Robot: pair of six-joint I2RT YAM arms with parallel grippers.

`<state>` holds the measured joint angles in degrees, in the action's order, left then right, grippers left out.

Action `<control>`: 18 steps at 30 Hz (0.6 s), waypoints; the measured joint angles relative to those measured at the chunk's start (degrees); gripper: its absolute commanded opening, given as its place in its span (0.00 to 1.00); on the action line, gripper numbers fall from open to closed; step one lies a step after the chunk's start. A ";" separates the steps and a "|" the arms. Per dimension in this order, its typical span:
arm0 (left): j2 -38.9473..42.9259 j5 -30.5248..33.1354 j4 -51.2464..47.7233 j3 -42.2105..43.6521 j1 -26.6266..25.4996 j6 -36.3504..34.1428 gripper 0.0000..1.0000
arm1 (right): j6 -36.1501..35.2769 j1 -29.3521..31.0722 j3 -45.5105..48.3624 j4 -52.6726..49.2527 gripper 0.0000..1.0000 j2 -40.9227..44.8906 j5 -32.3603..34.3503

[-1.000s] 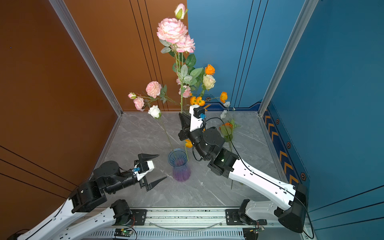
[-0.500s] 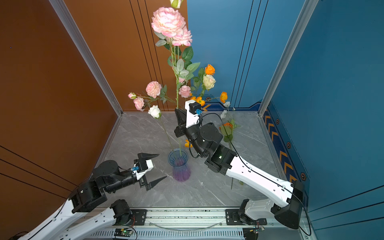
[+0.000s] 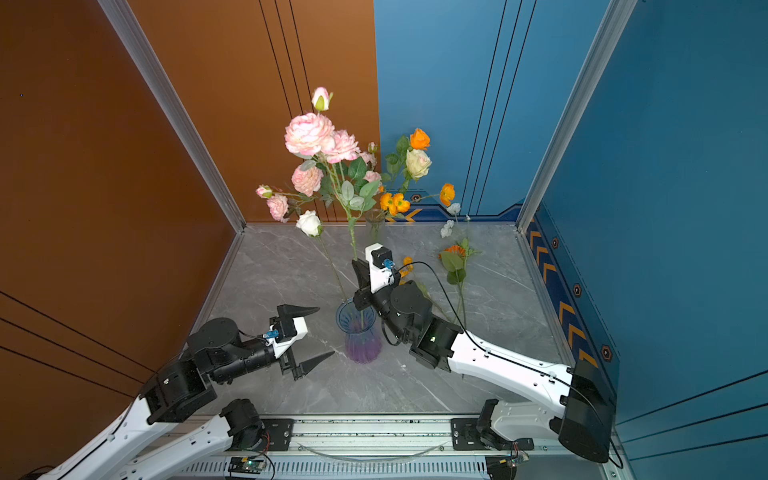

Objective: Arrange the flowers into the vase
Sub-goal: 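Lower the pink rose stem into the purple vase with the right gripper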

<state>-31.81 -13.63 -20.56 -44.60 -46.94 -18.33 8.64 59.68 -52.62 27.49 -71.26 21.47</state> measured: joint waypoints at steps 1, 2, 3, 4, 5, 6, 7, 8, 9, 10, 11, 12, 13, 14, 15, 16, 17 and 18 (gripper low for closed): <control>-0.09 -0.02 0.04 0.00 0.07 0.00 0.98 | 0.22 0.50 1.81 1.79 0.00 -0.11 0.55; -0.15 -0.11 0.09 0.00 0.11 0.00 0.98 | 0.42 1.03 3.56 3.76 0.00 -0.28 1.16; -0.26 -0.13 0.13 0.00 0.11 0.00 0.98 | 0.66 1.38 4.85 5.29 0.00 -0.50 1.46; -0.35 -0.15 0.15 0.00 0.11 0.00 0.98 | 0.85 1.77 6.16 6.97 0.00 -0.79 1.90; -0.44 -0.15 0.15 0.00 0.11 0.00 0.98 | 1.20 2.16 7.50 8.70 0.00 -1.18 2.47; -0.52 -0.15 0.15 0.00 0.13 0.02 0.98 | 1.49 2.45 8.44 9.94 0.00 -1.55 2.82; -0.57 -0.17 0.15 0.00 0.15 0.02 0.98 | 1.75 2.86 9.38 11.30 0.00 -2.08 3.28; -0.61 -0.22 0.15 0.00 0.20 0.04 0.98 | 1.92 3.26 9.94 12.15 0.00 -2.60 3.89; -0.61 -0.33 0.15 0.00 0.26 0.20 0.98 | 2.12 3.65 10.32 12.79 0.00 -3.13 4.33; -0.61 -0.39 0.15 0.00 0.39 0.22 0.98 | 2.25 4.15 10.62 13.49 0.01 -3.72 4.79; -0.61 -0.42 0.15 0.00 0.50 0.22 0.98 | 2.38 4.68 10.84 14.16 0.03 -4.22 5.38; -0.61 -0.42 0.15 0.00 0.55 0.24 0.98 | 2.60 5.09 11.06 14.60 0.04 -4.55 5.79; -0.61 -0.44 0.15 0.00 0.57 0.24 0.98 | 2.78 5.53 11.32 15.04 0.05 -4.85 6.12; -0.61 -0.55 0.15 0.02 0.61 0.24 0.98 | 2.95 5.95 11.65 15.41 0.07 -5.09 6.64; -0.61 -0.59 0.15 0.02 0.61 0.26 0.98 | 3.17 6.21 12.02 15.82 0.10 -5.25 7.08; -0.61 -0.59 0.15 0.04 0.68 0.31 0.98 | 3.39 6.45 12.52 16.15 0.13 -5.27 7.41; -0.61 -0.61 0.15 0.04 0.76 0.39 0.98 | 3.78 6.60 13.03 16.46 0.15 -5.27 7.82; -0.63 -0.63 0.17 0.04 0.76 0.42 0.98 | 4.13 6.67 13.33 16.61 0.15 -5.27 8.15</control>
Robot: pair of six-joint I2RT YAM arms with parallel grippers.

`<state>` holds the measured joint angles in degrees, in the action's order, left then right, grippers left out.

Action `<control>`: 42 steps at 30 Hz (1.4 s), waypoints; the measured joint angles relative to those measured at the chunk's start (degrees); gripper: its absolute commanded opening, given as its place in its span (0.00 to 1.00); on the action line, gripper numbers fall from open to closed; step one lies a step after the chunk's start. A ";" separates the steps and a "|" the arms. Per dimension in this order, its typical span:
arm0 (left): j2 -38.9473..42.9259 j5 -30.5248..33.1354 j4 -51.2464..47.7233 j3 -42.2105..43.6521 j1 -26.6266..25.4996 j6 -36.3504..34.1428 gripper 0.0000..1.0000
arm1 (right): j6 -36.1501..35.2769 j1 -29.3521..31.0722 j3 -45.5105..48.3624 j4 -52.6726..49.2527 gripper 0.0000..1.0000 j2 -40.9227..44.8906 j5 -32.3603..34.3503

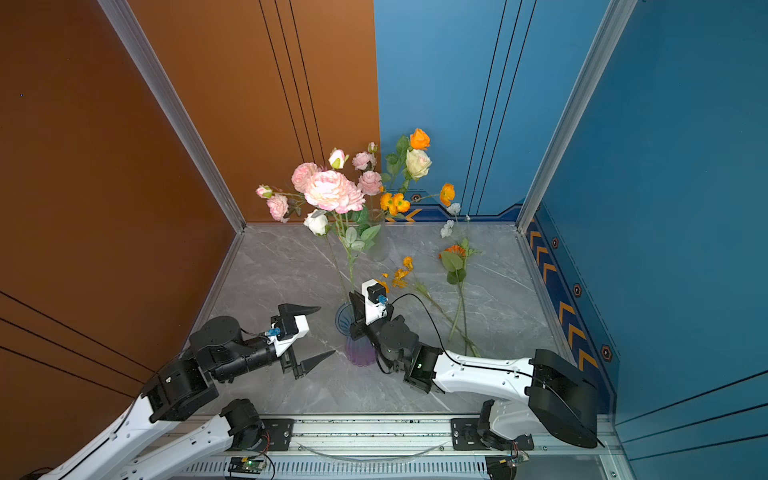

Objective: Arrange the flowers into the vase
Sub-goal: 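Lower the pink rose stem into the purple vase with the right gripper, then open and return the right gripper to the pile while the left nears the vase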

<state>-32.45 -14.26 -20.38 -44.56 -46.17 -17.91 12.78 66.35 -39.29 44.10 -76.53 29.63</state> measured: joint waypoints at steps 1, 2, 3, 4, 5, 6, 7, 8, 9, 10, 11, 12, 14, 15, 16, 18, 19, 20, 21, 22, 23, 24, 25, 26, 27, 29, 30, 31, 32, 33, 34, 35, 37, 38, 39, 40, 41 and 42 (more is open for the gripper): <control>0.02 -0.04 0.00 0.00 0.02 0.00 0.98 | 0.20 0.09 0.20 0.02 0.16 0.00 0.31; 0.02 -0.17 -0.02 0.00 0.04 0.00 0.98 | 0.37 0.11 0.26 0.02 0.16 0.00 0.57; 0.02 -0.22 -0.02 0.00 0.04 0.00 0.98 | 0.63 0.11 0.26 0.02 0.16 0.00 0.68; 0.02 -0.28 0.00 0.00 0.04 0.00 0.98 | 0.68 0.11 0.26 0.00 0.17 0.02 0.72; 0.02 -0.37 0.00 0.00 0.04 0.00 0.98 | 0.81 0.11 0.26 0.00 0.19 0.02 0.76; 0.02 -0.39 0.00 0.00 0.04 0.00 0.98 | 0.90 0.11 0.26 -0.04 0.19 0.02 0.87; 0.02 -0.39 0.00 0.00 0.04 0.00 0.98 | 0.96 0.11 0.26 -0.11 0.20 0.04 0.96; 0.02 -0.39 0.00 0.00 0.04 0.00 0.98 | 1.03 0.11 0.26 -0.13 0.20 0.04 1.09; 0.02 -0.39 0.00 0.00 0.04 0.00 0.98 | 1.03 0.11 0.26 -0.20 0.21 0.11 1.11; 0.00 -0.42 0.00 0.00 0.04 0.00 0.98 | 1.05 0.11 0.26 -0.33 0.23 0.24 1.14; -0.04 -0.42 0.00 0.00 0.04 0.00 0.98 | 1.11 0.11 0.26 -0.48 0.24 0.39 1.14; -0.09 -0.42 0.00 0.00 0.04 0.00 0.98 | 1.14 0.11 0.26 -0.59 0.27 0.57 1.14; -0.24 -0.61 0.00 0.00 0.04 0.00 0.98 | 1.09 0.15 0.26 -1.05 0.33 1.18 1.16; -0.28 -0.68 0.00 0.02 0.04 0.00 0.98 | 1.11 0.15 0.26 -1.25 0.35 1.55 1.18; -0.31 -0.81 0.02 0.04 0.04 0.00 0.98 | 0.94 0.26 0.26 -1.60 0.38 2.14 1.33; -0.37 -1.03 0.04 0.15 0.04 0.00 0.98 | 0.74 0.44 0.37 -2.19 0.44 3.50 1.57; -0.48 -1.22 0.07 0.22 0.04 0.00 0.98 | 0.50 0.52 0.46 -2.64 0.47 4.44 1.77; -0.68 -1.57 0.15 0.26 0.04 0.00 0.98 | 0.22 0.66 0.59 -3.17 0.49 5.53 2.10; -0.92 -2.03 0.33 0.28 0.04 0.00 0.98 | 0.04 0.79 0.81 -3.72 0.51 6.67 2.32; -1.29 -2.73 0.59 0.28 0.04 0.00 0.98 | -0.24 0.85 1.18 -4.66 0.53 8.28 2.84; -1.68 -3.34 0.92 0.28 0.02 0.00 0.98 | -0.37 0.92 1.62 -5.35 0.54 9.77 3.52; -2.29 -4.15 1.33 0.28 -0.02 0.00 0.98 | -0.59 0.96 2.12 -6.60 0.55 11.74 4.46; -3.13 -4.98 1.79 0.20 -0.13 0.00 0.98 | -0.74 1.01 2.60 -8.46 0.56 13.99 5.90; -4.09 -5.62 1.99 -0.09 -0.31 -0.02 0.98 | -0.52 0.98 2.84 -10.40 0.56 15.96 7.43; -5.53 -6.23 2.10 -0.72 -0.55 -0.04 0.98 | 0.26 0.70 2.80 -13.73 0.57 18.34 9.62; -8.98 -7.04 2.25 -2.93 -1.25 -0.22 0.98 | 4.00 -1.57 1.86 -22.95 0.57 22.49 12.81; -10.82 -7.13 2.47 -4.35 -1.73 -0.28 0.98 | 6.93 -4.63 0.57 -29.40 0.57 24.24 13.57; -12.90 -7.19 2.73 -6.08 -2.40 -0.50 0.98 | 9.66 -8.41 -0.70 -35.12 0.57 25.35 13.44; -15.15 -7.19 2.95 -7.74 -3.10 -0.70 0.98 | 12.04 -12.81 -1.77 -40.09 0.57 26.12 12.59; -17.44 -7.06 2.99 -9.46 -3.82 -0.85 0.98 | 14.53 -17.75 -2.58 -44.96 0.57 26.73 11.19; -20.09 -6.82 2.95 -11.45 -4.66 -1.14 0.98 | 16.57 -22.91 -2.78 -49.11 0.57 27.21 9.11; -22.58 -6.45 2.89 -13.40 -5.46 -1.36 0.98 | 17.94 -26.93 -2.78 -52.39 0.57 27.39 7.21; -28.09 -4.98 2.73 -17.68 -7.41 -2.19 0.98 | 20.20 -34.42 -2.78 -58.73 0.55 27.10 2.51; -30.60 -4.04 2.54 -19.56 -8.28 -2.47 0.98 | 20.74 -37.55 -2.78 -61.07 0.54 26.62 0.07; -33.09 -3.08 2.47 -21.24 -9.16 -2.86 0.98 | 20.98 -40.17 -2.78 -62.88 0.54 25.86 -2.49; -35.26 -2.23 2.36 -22.49 -9.84 -3.15 0.98 | 21.18 -42.84 -2.80 -64.52 0.55 24.52 -5.18; -36.87 -1.75 2.34 -23.15 -10.21 -3.32 0.98 | 21.11 -44.83 -2.91 -65.70 0.54 23.10 -7.13; -38.25 -1.44 2.32 -23.37 -10.27 -3.32 0.98 | 20.74 -47.04 -3.28 -66.97 0.54 20.72 -9.53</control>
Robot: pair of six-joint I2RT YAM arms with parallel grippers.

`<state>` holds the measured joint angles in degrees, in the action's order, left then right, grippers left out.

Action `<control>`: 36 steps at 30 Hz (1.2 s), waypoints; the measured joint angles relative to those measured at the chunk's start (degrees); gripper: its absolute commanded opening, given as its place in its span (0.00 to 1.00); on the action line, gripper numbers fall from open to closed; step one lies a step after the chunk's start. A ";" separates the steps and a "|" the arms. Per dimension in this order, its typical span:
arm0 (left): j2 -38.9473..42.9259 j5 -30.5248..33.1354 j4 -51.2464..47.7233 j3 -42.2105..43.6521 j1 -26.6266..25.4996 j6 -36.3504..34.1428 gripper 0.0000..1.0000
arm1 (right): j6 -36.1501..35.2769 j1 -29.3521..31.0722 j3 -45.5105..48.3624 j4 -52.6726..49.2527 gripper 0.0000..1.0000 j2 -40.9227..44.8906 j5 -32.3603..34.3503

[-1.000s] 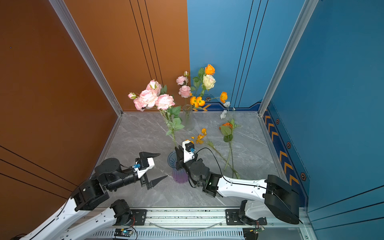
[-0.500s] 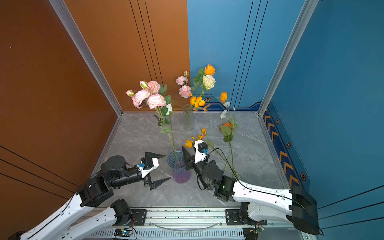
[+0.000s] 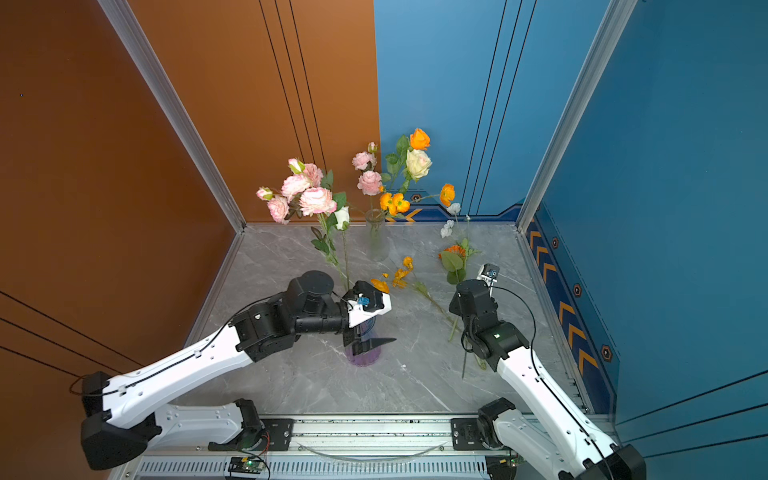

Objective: Arrange the flowers into the vase
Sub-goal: 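Open and return the right gripper to the pile while the left nears the vase, then lower the right gripper and close it on the orange gerbera stem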

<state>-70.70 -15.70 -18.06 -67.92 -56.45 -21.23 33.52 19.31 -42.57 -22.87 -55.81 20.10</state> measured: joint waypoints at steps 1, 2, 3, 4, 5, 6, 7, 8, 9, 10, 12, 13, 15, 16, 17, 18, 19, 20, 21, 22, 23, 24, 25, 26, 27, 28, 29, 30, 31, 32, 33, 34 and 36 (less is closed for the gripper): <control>-1.07 0.11 -0.20 0.13 0.02 0.02 0.98 | -0.61 -1.84 -0.61 -0.98 0.54 -2.71 -1.97; -1.64 0.09 -0.22 0.50 0.04 0.04 0.98 | -1.40 -3.37 -1.44 -1.66 0.53 -5.40 -3.61; -1.97 0.07 -0.26 1.11 0.11 0.04 0.98 | -2.58 -5.11 -2.80 -2.21 0.51 -9.18 -5.44; -2.01 0.07 -0.20 1.90 0.13 0.07 0.98 | -3.72 -6.60 -4.15 -2.36 0.48 -12.66 -7.08; -1.92 0.07 -0.20 2.62 0.11 0.04 0.98 | -4.83 -8.07 -5.64 -2.40 0.46 -16.02 -8.72; -1.75 0.07 -0.07 3.54 0.11 0.04 0.98 | -5.73 -9.38 -7.06 -2.23 0.44 -19.28 -10.51; -1.51 0.09 0.07 4.48 0.04 0.04 0.98 | -6.60 -10.69 -8.46 -1.81 0.43 -22.62 -12.37; -1.31 0.15 0.07 5.14 0.00 0.02 0.98 | -7.19 -11.56 -9.31 -1.53 0.42 -24.96 -13.51; -1.03 0.35 0.07 5.86 -0.09 -0.02 0.98 | -7.93 -12.41 -10.40 -1.55 0.40 -27.56 -14.73; -0.79 0.57 0.00 6.29 -0.15 -0.17 0.98 | -8.46 -13.16 -11.52 -1.60 0.38 -30.05 -15.93; -0.46 0.74 0.04 6.56 -0.15 -0.37 0.98 | -9.31 -13.92 -13.31 -1.60 0.36 -33.83 -17.68; -0.26 0.76 0.17 6.56 -0.15 -0.39 0.98 | -9.57 -14.14 -14.03 -1.57 0.34 -35.36 -18.75; 0.15 0.83 0.31 6.56 -0.15 -0.39 0.98 | -9.79 -14.08 -14.38 -1.55 0.34 -36.76 -20.20; 0.44 0.92 0.31 6.56 -0.15 -0.39 0.98 | -9.84 -13.77 -14.38 -1.64 0.34 -36.89 -20.46; 0.70 0.94 0.33 6.56 -0.15 -0.39 0.98 | -9.99 -13.42 -14.38 -1.60 0.34 -36.87 -20.52; 0.98 0.94 0.35 6.56 -0.15 -0.39 0.98 | -10.10 -12.94 -14.38 -1.55 0.35 -36.79 -20.46; 1.22 0.94 0.39 6.56 -0.15 -0.39 0.98 | -10.21 -12.41 -14.38 -1.57 0.36 -36.76 -20.28; 1.40 0.94 0.46 6.56 -0.15 -0.42 0.98 | -10.19 -12.11 -14.38 -1.57 0.36 -36.79 -20.09; 1.53 0.94 0.52 6.56 -0.15 -0.42 0.98 | -10.21 -11.85 -14.38 -1.57 0.36 -36.79 -19.87; 1.60 0.94 0.52 6.56 -0.15 -0.42 0.98 | -10.19 -11.87 -14.38 -1.57 0.36 -36.79 -19.69; 1.62 0.94 0.52 6.56 -0.15 -0.42 0.98 | -10.19 -12.20 -14.38 -1.57 0.36 -36.79 -19.43; 1.62 0.92 0.55 6.56 -0.15 -0.42 0.98 | -10.19 -12.72 -14.38 -1.60 0.36 -36.89 -19.15; 1.62 0.92 0.52 6.56 -0.15 -0.42 0.98 | -10.19 -13.25 -14.40 -1.60 0.35 -37.11 -18.82; 1.62 0.92 0.52 6.56 -0.15 -0.42 0.98 | -10.19 -13.88 -14.60 -1.62 0.35 -37.55 -18.58; 1.62 0.92 0.55 6.56 -0.15 -0.44 0.98 | -10.21 -14.43 -14.93 -1.66 0.34 -38.21 -18.43; 1.62 0.90 0.55 6.56 -0.15 -0.44 0.98 | -10.21 -14.86 -15.32 -1.66 0.34 -38.93 -18.32; 1.64 0.92 0.55 6.56 -0.15 -0.44 0.98 | -10.21 -15.23 -15.76 -1.66 0.34 -39.74 -18.32; 1.64 0.92 0.55 6.56 -0.15 -0.44 0.98 | -10.23 -15.43 -16.17 -1.68 0.33 -40.54 -18.32; 1.64 0.92 0.55 6.56 -0.15 -0.46 0.98 | -10.25 -15.43 -16.44 -1.70 0.32 -41.07 -18.32; 1.66 0.90 0.55 6.56 -0.15 -0.46 0.98 | -10.38 -15.41 -16.76 -2.01 0.30 -41.66 -18.34; 1.66 0.90 0.55 6.56 -0.15 -0.59 0.98 | -10.49 -15.41 -17.09 -2.34 0.29 -42.18 -18.36; 1.66 0.90 0.52 6.56 -0.15 -0.63 0.98 | -10.67 -15.39 -17.31 -2.51 0.29 -42.62 -18.36; 1.70 0.90 0.52 6.56 -0.15 -0.85 0.98 | -10.69 -15.34 -17.42 -2.89 0.28 -43.54 -18.38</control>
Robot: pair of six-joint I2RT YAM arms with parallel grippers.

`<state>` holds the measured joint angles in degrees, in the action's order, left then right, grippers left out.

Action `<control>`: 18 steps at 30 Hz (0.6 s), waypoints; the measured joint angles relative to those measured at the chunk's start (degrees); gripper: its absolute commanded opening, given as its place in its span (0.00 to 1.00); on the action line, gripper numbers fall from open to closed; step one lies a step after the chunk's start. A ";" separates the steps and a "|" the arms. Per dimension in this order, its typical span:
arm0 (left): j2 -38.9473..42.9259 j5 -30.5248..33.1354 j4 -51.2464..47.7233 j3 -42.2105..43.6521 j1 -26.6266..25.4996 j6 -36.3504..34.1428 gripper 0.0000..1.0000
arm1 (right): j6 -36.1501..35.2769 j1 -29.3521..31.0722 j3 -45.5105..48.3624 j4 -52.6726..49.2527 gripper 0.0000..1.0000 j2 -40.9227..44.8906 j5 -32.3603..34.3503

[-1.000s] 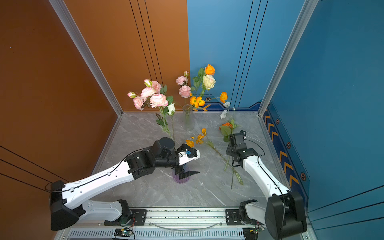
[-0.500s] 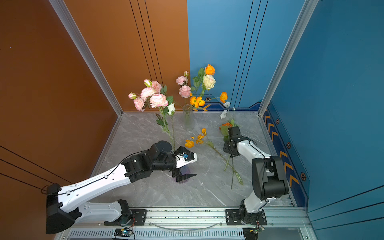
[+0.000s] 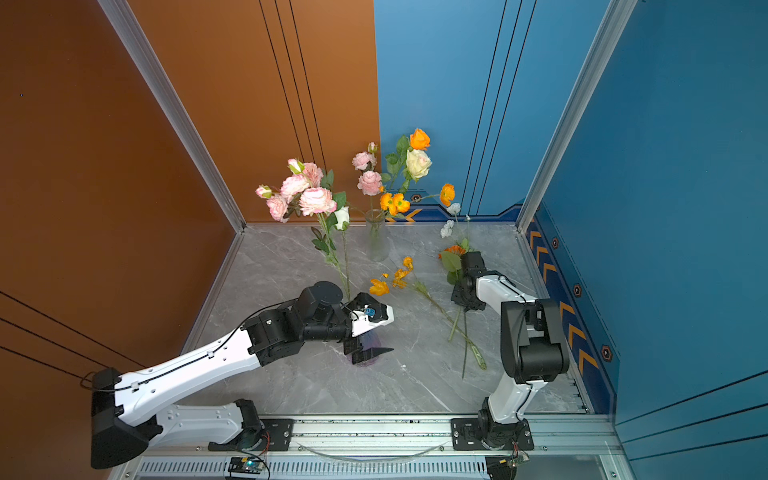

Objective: Arrange the flowers into the vase
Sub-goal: 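Lower the right gripper and close it on the orange gerbera stem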

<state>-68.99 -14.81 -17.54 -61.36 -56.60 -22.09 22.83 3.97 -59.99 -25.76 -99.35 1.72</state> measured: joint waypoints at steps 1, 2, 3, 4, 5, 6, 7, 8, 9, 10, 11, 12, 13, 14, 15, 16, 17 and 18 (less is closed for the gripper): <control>0.02 0.00 0.02 0.00 0.00 0.00 0.98 | 0.02 0.00 0.00 -0.31 0.27 -0.35 0.02; 0.02 -0.02 0.02 0.00 0.00 -0.02 0.98 | 0.00 0.00 0.00 -0.68 0.26 -0.74 0.02; 0.02 -0.04 0.02 0.00 0.00 -0.04 0.98 | 0.02 0.00 0.00 -0.90 0.25 -1.07 0.07; 0.02 -0.07 0.02 0.00 0.00 -0.17 0.98 | 0.00 0.00 0.00 -1.07 0.24 -1.25 0.09; 0.02 -0.20 0.02 0.00 0.00 -0.17 0.98 | 0.02 0.00 0.00 -1.25 0.24 -1.33 0.26; 0.02 -0.22 0.02 0.00 0.00 -0.20 0.98 | 0.02 0.00 0.00 -1.49 0.24 -1.40 0.48; 0.04 -0.24 0.02 0.00 0.00 -0.20 0.98 | 0.02 0.00 0.00 -1.64 0.23 -1.46 0.66; 0.04 -0.24 0.02 0.00 0.00 -0.20 0.98 | 0.02 0.00 0.00 -1.79 0.23 -1.51 0.92; 0.07 -0.28 0.02 0.00 0.00 -0.20 0.98 | 0.02 0.00 0.00 -1.84 0.22 -1.62 1.09; 0.07 -0.39 0.02 0.00 0.00 -0.20 0.98 | 0.00 0.00 0.00 -1.86 0.21 -1.75 1.11; 0.07 -0.44 0.02 0.00 0.00 -0.20 0.98 | -0.02 0.00 0.00 -1.86 0.21 -1.95 1.14; 0.07 -0.44 0.02 0.00 0.00 -0.20 0.98 | -0.09 0.00 -0.07 -1.90 0.21 -2.16 1.20; 0.07 -0.46 0.02 0.00 0.00 -0.20 0.98 | -0.13 0.04 -0.26 -1.92 0.21 -2.25 1.31; 0.07 -0.48 0.02 0.00 0.00 -0.20 0.98 | -0.13 0.11 -0.50 -1.92 0.21 -2.51 1.36; 0.07 -0.61 0.02 0.00 0.00 -0.20 0.98 | -0.15 0.11 -0.81 -1.95 0.21 -2.78 1.38; 0.07 -0.66 0.02 0.00 0.00 -0.20 0.98 | -0.17 0.11 -1.14 -1.99 0.22 -3.06 1.40; 0.07 -0.74 0.02 0.00 0.00 -0.20 0.98 | -0.26 0.11 -1.73 -2.25 0.23 -3.52 1.38; 0.07 -0.85 0.02 0.00 0.00 -0.20 0.98 | -0.48 0.11 -2.40 -2.38 0.23 -4.07 1.36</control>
<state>-68.93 -15.66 -17.52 -61.36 -56.60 -22.28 22.35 4.08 -62.39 -28.14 -103.42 3.07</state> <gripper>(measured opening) 0.979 0.224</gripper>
